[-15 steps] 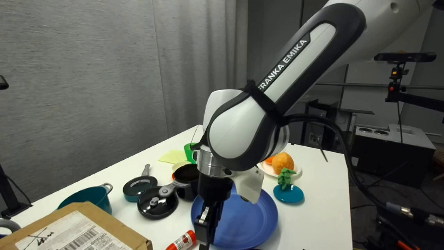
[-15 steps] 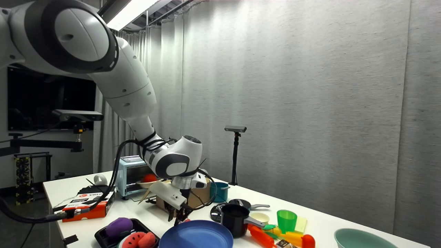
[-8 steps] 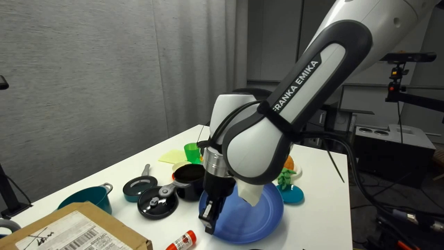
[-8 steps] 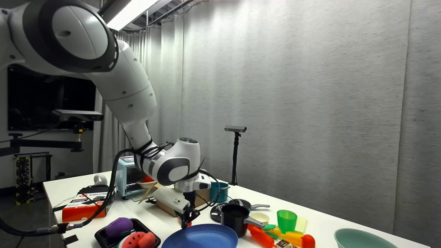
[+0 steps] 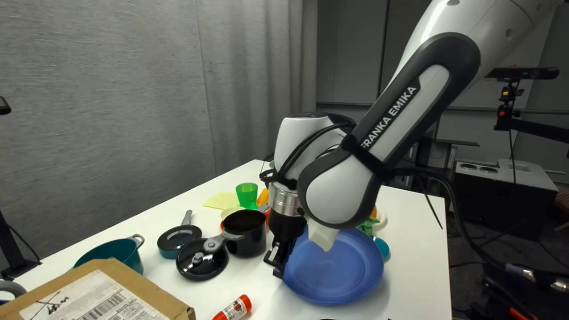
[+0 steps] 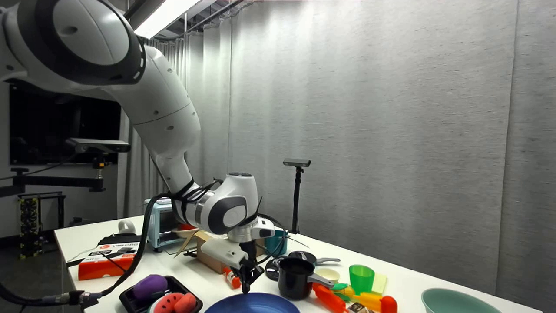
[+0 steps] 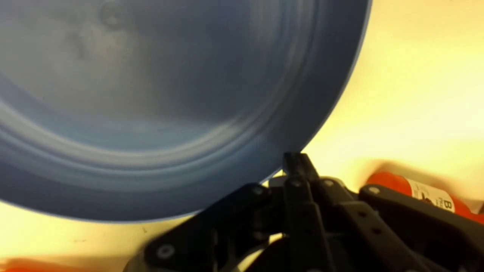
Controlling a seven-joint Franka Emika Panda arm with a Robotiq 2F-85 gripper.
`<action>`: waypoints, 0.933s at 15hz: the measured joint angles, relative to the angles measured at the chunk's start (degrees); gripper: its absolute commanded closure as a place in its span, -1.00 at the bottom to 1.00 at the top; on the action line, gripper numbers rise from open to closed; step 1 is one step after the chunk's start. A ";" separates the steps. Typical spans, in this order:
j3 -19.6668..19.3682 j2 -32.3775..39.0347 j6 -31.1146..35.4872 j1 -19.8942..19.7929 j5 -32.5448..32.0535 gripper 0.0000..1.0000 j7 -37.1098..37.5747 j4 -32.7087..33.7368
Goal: Remove the plush toys from the blue plate
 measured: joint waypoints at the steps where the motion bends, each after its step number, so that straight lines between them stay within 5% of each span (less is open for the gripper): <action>1: -0.05 -0.38 0.00 -0.16 0.00 1.00 0.01 -0.02; 6: 6.62 -2.39 -0.92 -4.63 8.11 1.00 -5.89 -0.94; 9: 11.51 -3.52 -8.11 -8.42 14.84 1.00 -12.39 -1.49; 14: 8.75 -5.18 -17.42 -8.20 11.59 1.00 -12.82 -3.24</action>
